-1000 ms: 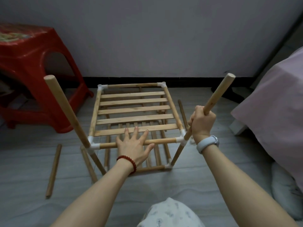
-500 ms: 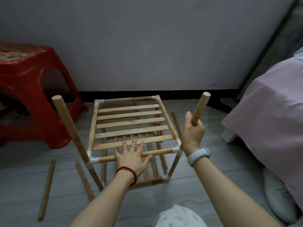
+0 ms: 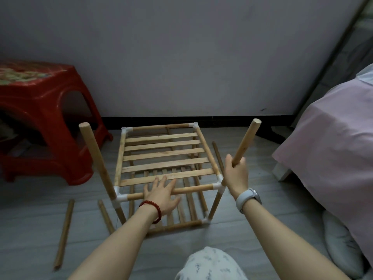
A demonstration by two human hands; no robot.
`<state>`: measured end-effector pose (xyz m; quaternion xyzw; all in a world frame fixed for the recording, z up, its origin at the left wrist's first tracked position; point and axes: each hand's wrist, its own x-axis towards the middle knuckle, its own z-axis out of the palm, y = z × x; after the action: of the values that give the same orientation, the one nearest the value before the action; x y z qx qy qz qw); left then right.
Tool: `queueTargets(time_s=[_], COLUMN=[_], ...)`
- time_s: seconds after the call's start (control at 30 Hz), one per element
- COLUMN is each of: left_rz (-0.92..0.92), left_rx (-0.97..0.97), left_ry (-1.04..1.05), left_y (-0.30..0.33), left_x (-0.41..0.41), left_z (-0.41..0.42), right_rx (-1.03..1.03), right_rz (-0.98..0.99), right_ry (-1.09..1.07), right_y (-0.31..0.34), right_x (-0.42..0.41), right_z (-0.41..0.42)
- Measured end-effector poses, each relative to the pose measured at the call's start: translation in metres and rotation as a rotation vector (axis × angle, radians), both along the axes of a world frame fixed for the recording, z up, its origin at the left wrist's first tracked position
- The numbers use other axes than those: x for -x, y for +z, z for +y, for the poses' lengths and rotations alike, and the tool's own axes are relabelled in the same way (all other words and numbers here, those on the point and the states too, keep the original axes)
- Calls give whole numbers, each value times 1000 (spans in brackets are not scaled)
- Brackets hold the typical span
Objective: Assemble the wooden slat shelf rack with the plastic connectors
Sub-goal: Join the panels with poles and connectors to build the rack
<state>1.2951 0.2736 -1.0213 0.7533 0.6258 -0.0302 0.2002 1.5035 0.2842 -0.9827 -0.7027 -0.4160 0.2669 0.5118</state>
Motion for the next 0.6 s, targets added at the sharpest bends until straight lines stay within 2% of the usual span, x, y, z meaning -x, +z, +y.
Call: queueTargets(time_s=[0.1,0.17,0.23,0.3,0.37,0.43,0.53,0.6], left_rz=[-39,-88,-62,2,-21,-41,-246,-459], left_rx=[-129,-147,-86,-73,-20,60,60,0], left_ry=[-96,-187,-226,-204,-81,125,403,353], left_y=[17,28,41,51,56,59,59,60], left_x=[28,49,73,95,116,140,169,171], left_z=[-12,-18,-23,-27,-29,-31,-33,-33], right_rx=[567,788,700,462,315,325,361,294], right_rz=[-418,-628,-743,-698,-671,-754,-854,-885], right_ry=[263,450,564,704,865,966,1013,975], right_y=[-17,-16,-6,-5,-7,-18,-32,-37], right_x=[-1,9,34,62,88,114,149,159], right_z=[-19,-29,-32,-26,-20,-13,-7,-5])
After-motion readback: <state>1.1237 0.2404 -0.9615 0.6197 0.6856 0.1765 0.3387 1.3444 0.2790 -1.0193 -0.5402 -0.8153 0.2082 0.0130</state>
